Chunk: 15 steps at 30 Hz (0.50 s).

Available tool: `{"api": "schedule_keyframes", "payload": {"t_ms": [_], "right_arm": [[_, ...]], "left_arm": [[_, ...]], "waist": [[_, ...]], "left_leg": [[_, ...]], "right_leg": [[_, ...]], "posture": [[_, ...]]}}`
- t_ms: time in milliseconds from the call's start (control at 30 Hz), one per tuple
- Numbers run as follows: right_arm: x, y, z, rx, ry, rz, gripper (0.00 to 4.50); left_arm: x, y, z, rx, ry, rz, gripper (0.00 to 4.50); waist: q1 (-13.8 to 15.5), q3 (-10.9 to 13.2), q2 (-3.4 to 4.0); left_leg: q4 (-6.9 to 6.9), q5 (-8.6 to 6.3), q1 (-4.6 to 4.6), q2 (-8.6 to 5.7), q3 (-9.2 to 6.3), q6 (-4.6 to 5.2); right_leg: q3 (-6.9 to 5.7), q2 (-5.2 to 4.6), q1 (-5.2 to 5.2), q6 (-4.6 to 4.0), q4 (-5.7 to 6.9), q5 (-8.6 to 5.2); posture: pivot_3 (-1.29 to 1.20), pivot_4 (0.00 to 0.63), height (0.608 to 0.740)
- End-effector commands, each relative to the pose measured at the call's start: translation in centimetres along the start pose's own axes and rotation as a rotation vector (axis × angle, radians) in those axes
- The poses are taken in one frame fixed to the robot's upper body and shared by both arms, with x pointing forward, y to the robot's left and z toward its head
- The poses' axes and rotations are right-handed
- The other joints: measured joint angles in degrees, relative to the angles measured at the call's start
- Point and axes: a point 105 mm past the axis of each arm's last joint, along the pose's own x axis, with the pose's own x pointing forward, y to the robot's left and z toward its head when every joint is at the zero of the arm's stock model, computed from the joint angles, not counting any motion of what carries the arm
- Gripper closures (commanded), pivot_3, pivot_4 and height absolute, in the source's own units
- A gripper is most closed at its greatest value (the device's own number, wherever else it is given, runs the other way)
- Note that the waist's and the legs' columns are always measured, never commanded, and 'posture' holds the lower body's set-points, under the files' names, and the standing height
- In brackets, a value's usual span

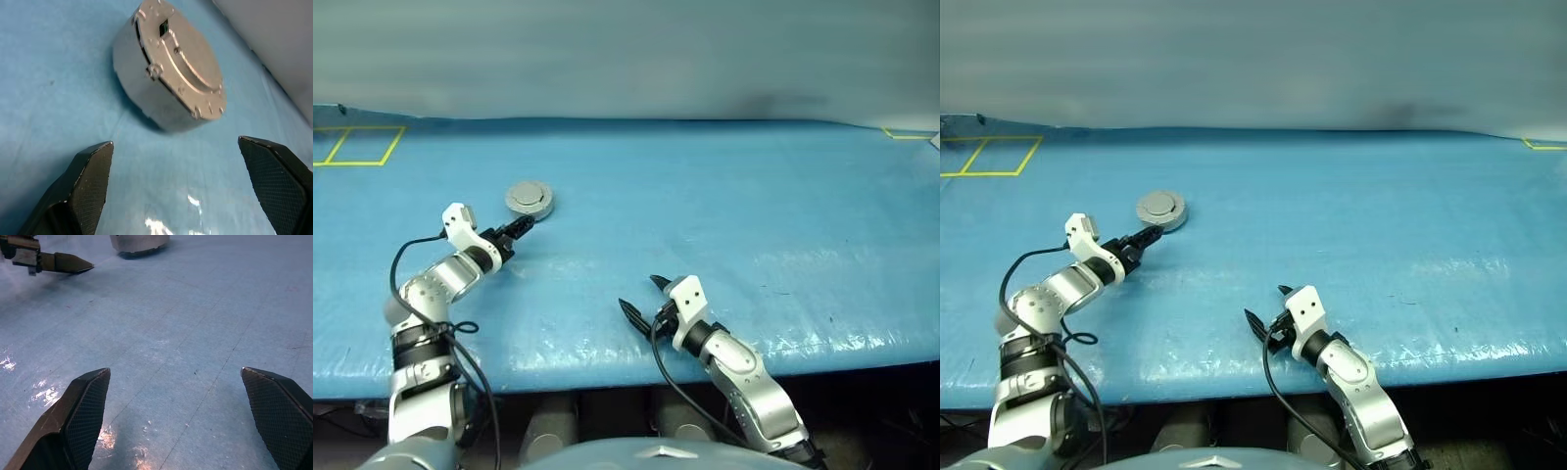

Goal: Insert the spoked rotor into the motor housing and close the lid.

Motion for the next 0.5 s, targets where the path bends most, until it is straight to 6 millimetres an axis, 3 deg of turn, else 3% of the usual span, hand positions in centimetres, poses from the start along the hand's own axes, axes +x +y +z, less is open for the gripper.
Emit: {"api": "schedule_keyframes", "payload": {"t_ms": [33,200,333,500], "right_arm": [[-0.1,0.0,1.3,0.029,-0.041,0.017,0.00],[-0.4,-1.1,2.0,0.039,-0.064,-0.025,0.00],[-0.6,-2.0,2.5,0.013,-0.092,-0.065,0.00],[-0.9,-3.0,3.6,-0.074,-0.165,-0.150,0.00]], "left_arm": [[-1.5,-0.9,-3.3,0.161,0.085,-0.050,0.02],[-3.3,-2.3,-5.3,0.512,0.021,-0.083,0.02],[-4.2,-3.9,-5.9,0.789,-0.129,-0.120,0.02],[-4.8,-4.7,-6.3,0.918,-0.313,-0.094,0.02]], "waist": [[0.13,-0.01,0.02],[1.38,-0.03,0.05],[2.05,-0.03,0.04],[2.71,-0.03,0.04]], "left_leg": [[-0.01,0.00,-0.02,0.00,0.01,0.00],[-0.14,-0.04,-0.06,0.02,0.12,-0.05],[-0.16,-0.06,-0.35,0.03,0.17,-0.08],[-0.11,0.00,-1.01,0.03,0.21,-0.01]], "right_leg": [[0.01,-0.01,-0.03,-0.01,0.00,-0.01],[0.11,-0.03,-0.19,-0.08,-0.05,-0.04],[0.14,-0.06,-0.45,-0.09,-0.10,-0.06],[0.14,-0.04,-1.11,-0.10,-0.07,-0.03]], "posture": [[0.00,0.150,0.740],[0.00,0.150,0.740],[0.00,0.150,0.740],[0.00,0.150,0.740]]}}
